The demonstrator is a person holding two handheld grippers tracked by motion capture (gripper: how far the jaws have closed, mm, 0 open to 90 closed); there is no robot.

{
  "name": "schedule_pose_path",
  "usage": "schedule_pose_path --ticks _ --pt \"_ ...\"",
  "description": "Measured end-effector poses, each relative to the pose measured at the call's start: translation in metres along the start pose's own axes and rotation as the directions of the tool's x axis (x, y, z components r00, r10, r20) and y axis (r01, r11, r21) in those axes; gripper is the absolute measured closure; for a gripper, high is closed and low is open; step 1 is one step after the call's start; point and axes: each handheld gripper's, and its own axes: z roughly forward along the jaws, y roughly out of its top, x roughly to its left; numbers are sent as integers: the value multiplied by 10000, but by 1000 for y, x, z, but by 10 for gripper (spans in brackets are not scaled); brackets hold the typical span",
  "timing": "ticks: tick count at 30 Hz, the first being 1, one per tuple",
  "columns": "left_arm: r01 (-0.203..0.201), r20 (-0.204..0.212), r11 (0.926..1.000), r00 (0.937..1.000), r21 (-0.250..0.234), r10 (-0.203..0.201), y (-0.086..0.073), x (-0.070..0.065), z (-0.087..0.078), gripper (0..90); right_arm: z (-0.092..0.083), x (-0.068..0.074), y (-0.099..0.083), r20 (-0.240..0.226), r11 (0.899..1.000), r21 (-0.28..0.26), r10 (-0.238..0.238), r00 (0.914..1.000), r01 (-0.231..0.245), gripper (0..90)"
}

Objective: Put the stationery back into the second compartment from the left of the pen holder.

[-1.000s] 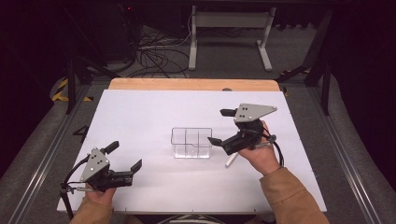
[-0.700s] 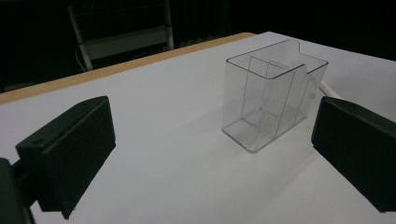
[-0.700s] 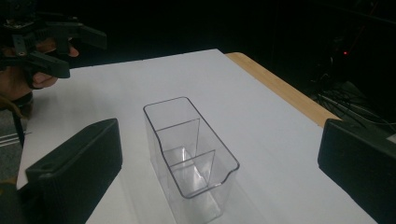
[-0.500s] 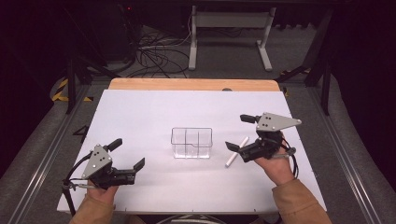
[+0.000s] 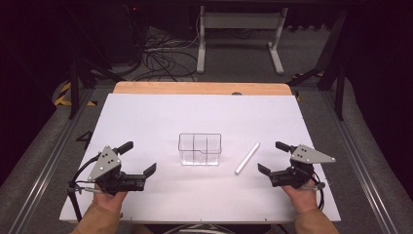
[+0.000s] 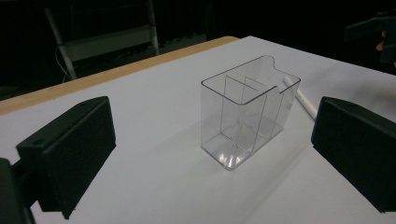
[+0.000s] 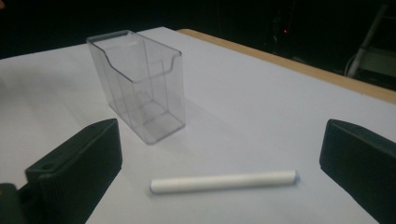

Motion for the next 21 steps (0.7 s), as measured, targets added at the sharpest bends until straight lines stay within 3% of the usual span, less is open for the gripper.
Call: schedule_pose_path --ticks 5,9,11,17,21 --pt "-69 121 10000 9999 34 69 7 -5 4 6 -5 -3 -23 310 9994 165 307 9990 -312 3" --pt "-32 585 10000 9983 -83 37 14 -10 7 6 -3 -5 -34 333 9970 439 625 9975 -639 5" --pt "-93 831 10000 9965 22 91 19 -13 10 6 -1 -7 -37 339 9954 572 751 9966 -769 13" --pt "-656 952 9976 9934 205 634 32 -27 20 7 0 -6 -37 246 9950 696 698 9973 -713 21" --pt "-661 963 9976 9933 214 637 35 -30 24 15 0 -6 -37 195 9955 709 615 9979 -628 21"
